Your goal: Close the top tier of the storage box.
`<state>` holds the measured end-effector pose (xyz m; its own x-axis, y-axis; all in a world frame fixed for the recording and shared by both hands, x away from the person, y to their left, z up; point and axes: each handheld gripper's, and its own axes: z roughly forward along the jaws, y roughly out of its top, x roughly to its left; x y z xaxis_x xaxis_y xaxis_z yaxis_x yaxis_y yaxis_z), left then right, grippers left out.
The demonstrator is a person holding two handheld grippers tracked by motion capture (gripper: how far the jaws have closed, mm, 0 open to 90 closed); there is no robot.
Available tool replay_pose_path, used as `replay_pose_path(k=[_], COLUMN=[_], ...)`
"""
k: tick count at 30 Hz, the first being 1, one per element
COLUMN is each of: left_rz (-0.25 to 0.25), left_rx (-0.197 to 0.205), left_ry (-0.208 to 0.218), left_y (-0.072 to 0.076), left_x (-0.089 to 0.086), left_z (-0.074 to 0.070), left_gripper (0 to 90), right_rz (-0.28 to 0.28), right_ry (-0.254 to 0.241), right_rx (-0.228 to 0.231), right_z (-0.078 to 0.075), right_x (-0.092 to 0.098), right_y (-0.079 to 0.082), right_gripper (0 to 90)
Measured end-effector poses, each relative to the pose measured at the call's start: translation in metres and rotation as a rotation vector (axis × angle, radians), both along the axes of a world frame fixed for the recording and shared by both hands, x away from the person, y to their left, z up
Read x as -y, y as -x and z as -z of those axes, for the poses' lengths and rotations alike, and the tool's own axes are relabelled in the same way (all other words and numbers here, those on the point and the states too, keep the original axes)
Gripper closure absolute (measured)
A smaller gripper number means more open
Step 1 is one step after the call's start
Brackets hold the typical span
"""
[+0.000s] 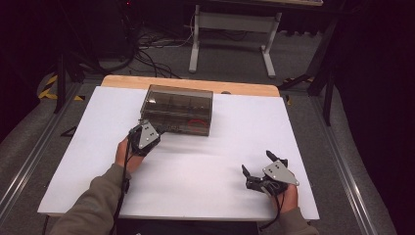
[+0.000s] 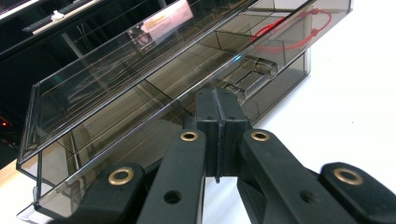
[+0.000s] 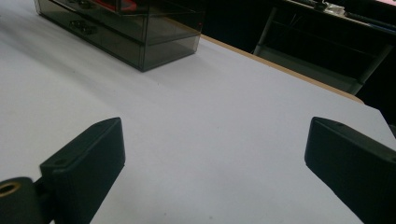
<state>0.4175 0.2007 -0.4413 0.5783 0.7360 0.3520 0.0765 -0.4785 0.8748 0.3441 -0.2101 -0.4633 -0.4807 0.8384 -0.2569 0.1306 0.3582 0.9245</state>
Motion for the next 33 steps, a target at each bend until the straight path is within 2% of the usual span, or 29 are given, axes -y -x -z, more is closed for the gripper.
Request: replay_pose_path(k=[22,33], left_rz=[0.002,-0.004], left_rx=[-0.011,-0.003], left_ry=[0.022,0.024], left_y=[-0.008,-0.012], left_x=[0.006,0.008], left_z=[0.0,-0.004], left_gripper=[89.4,89.5], right_rz=[-0.001,-0.001], right_ry=[0.006,0.009], right_rx=[-0.002,-0.005], right_z=[0.0,0.001], right_x=[0.0,-0.001], right_y=[0.0,0.0], right_gripper=[5.8,5.8])
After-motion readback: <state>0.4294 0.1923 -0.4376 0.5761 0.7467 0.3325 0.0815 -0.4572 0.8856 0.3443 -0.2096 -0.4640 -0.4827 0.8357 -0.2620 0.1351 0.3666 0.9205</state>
